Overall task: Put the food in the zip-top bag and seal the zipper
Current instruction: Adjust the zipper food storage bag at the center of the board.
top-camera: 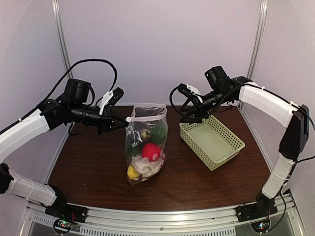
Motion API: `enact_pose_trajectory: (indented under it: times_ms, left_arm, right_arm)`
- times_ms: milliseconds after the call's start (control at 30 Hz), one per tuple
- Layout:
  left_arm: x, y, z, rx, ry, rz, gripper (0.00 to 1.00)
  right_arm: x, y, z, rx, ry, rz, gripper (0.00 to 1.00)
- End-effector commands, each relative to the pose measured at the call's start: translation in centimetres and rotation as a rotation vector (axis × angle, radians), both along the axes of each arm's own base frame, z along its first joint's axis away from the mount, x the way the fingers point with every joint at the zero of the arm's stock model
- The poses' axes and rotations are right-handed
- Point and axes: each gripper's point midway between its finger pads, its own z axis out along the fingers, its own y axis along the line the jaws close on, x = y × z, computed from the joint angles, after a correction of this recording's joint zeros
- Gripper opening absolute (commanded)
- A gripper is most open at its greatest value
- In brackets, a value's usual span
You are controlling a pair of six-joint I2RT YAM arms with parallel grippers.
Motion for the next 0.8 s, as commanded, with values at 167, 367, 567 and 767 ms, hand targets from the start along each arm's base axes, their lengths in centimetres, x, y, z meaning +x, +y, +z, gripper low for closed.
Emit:
enact_pose_trajectory:
  times_ms: [167,367,567,767]
  left_arm:
    - [-1.1,0.8,0.2,-0.004,-0.082,-0.020,0.00]
    - [-1.2,1.3,0.7,-0.004,-0.101,0.003,0.00]
    - [-1.0,1.5,0.8,0.007,-0.111,0.015,0.00]
    - [-0.7,1.9,0.4,0.030,-0.121,0.040,0.00]
  right_arm:
    - [1.5,0.8,-0.7,0.051,0.013,0.005,0.72]
    - [3.3,3.0,0.0,0.131,0.023,0.046,0.70]
    - [4.4,5.5,1.0,0.218,0.054,0.084,0.64]
    - [4.1,6.4,1.0,0.265,0.109,0.155,0.48]
